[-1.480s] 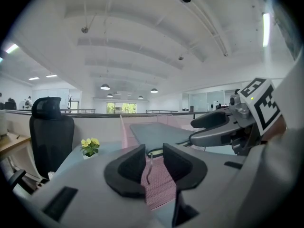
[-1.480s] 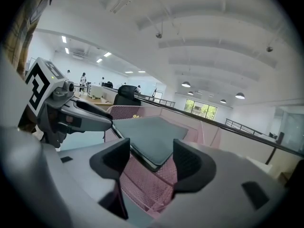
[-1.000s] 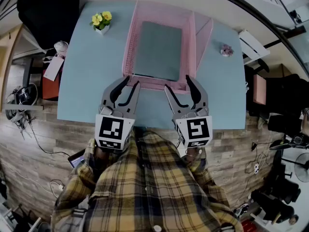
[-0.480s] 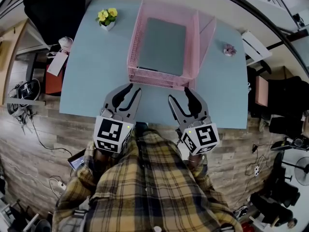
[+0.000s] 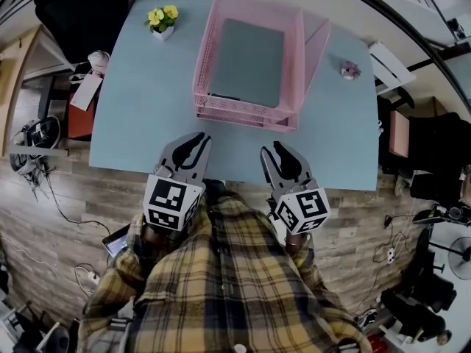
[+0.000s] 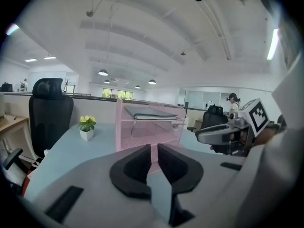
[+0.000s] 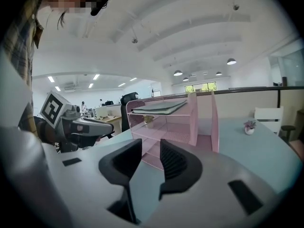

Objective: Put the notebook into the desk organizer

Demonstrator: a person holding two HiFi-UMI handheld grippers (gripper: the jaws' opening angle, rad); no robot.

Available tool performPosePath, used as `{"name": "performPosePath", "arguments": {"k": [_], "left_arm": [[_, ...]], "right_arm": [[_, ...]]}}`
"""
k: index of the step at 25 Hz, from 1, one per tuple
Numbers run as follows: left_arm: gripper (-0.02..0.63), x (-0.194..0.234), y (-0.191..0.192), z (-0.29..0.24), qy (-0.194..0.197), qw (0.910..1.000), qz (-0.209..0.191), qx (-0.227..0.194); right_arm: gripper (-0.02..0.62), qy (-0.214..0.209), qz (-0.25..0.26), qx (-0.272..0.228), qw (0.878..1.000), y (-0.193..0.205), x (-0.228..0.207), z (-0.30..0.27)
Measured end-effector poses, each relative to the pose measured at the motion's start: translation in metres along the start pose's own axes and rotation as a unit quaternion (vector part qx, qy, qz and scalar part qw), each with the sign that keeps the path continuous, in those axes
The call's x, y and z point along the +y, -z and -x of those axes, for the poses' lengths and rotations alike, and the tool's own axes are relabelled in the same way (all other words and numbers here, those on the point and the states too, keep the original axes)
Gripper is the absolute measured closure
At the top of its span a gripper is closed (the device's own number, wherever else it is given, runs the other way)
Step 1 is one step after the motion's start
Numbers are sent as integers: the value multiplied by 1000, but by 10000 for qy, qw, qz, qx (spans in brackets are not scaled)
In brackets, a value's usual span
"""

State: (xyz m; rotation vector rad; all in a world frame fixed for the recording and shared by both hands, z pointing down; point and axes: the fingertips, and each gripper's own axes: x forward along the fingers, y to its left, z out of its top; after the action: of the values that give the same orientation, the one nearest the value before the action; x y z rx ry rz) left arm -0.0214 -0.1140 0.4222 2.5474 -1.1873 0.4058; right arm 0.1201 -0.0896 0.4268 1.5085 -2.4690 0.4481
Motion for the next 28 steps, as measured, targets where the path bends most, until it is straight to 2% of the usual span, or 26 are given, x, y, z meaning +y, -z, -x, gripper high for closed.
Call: {"name": "performPosePath", "arguments": {"k": [6, 17, 28], "left_arm": [[589, 0, 18, -2, -1, 9998, 75, 198], [614, 8, 34, -9, -49, 9992, 213, 343], [614, 13, 30, -19, 3, 9993, 228, 301]], "right_arm": [[527, 98, -13, 43, 9999, 10, -7, 2], [592, 193, -101, -45, 9998, 18, -17, -1], [592, 165, -55, -81, 9998, 15, -23, -10]]}}
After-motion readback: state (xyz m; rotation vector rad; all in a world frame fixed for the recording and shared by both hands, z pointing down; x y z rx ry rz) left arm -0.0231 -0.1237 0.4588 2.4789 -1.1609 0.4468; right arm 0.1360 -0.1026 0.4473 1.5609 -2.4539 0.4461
